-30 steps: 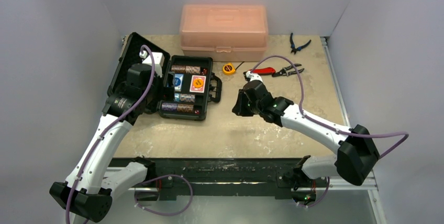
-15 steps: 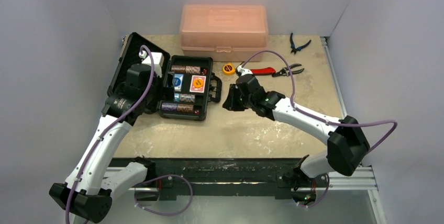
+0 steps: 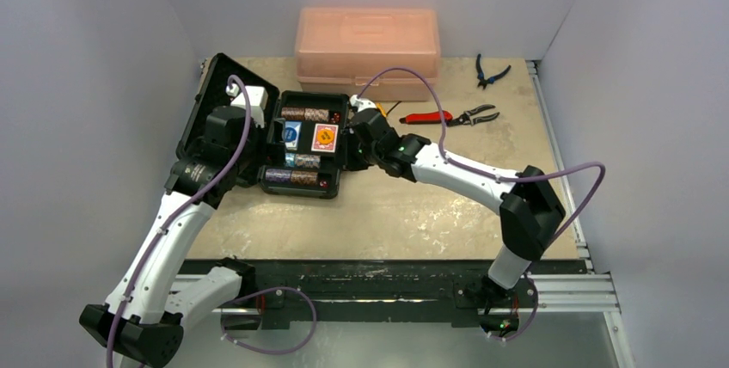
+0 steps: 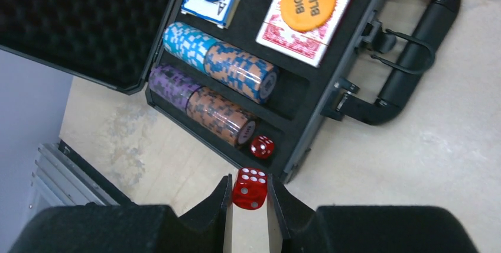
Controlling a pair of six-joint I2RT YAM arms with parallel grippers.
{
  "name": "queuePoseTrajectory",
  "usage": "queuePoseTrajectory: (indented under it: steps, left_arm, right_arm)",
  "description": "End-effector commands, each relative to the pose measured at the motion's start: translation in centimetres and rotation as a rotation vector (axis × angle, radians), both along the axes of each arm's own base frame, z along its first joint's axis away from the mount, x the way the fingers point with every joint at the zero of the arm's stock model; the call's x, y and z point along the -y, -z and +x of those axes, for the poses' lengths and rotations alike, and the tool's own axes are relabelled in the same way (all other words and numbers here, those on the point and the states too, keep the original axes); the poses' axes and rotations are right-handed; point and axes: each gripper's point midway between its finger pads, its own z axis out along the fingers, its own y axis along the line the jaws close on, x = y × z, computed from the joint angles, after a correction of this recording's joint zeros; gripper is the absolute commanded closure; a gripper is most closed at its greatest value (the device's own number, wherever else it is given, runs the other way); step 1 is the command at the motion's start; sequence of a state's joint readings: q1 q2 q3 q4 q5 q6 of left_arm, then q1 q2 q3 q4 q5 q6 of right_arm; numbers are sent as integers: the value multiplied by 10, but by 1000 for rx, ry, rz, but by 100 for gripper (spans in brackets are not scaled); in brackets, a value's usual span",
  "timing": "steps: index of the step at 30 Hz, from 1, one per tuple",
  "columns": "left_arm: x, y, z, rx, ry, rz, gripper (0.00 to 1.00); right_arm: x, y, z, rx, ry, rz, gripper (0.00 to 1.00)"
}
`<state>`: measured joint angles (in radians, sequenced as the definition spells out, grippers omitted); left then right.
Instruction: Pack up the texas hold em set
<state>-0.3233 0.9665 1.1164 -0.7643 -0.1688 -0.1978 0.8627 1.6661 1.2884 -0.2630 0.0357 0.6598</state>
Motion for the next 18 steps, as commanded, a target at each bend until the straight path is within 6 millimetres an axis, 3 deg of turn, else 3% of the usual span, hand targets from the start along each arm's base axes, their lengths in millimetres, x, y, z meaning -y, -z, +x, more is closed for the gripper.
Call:
queuePoseTrajectory:
  steps: [1,8,18]
  left_arm:
    - [2,-13,2,57,11,-12,9]
    - [2,-13,2,57,12,-15,9]
    - [3,-13,3,55,15,-16,9]
  right_arm:
    - [-22,-15,10,56,-14,3,100]
    - [-43,-14,18,61,-30,3,100]
    - [-52,-3,31,46,-11,-40,100]
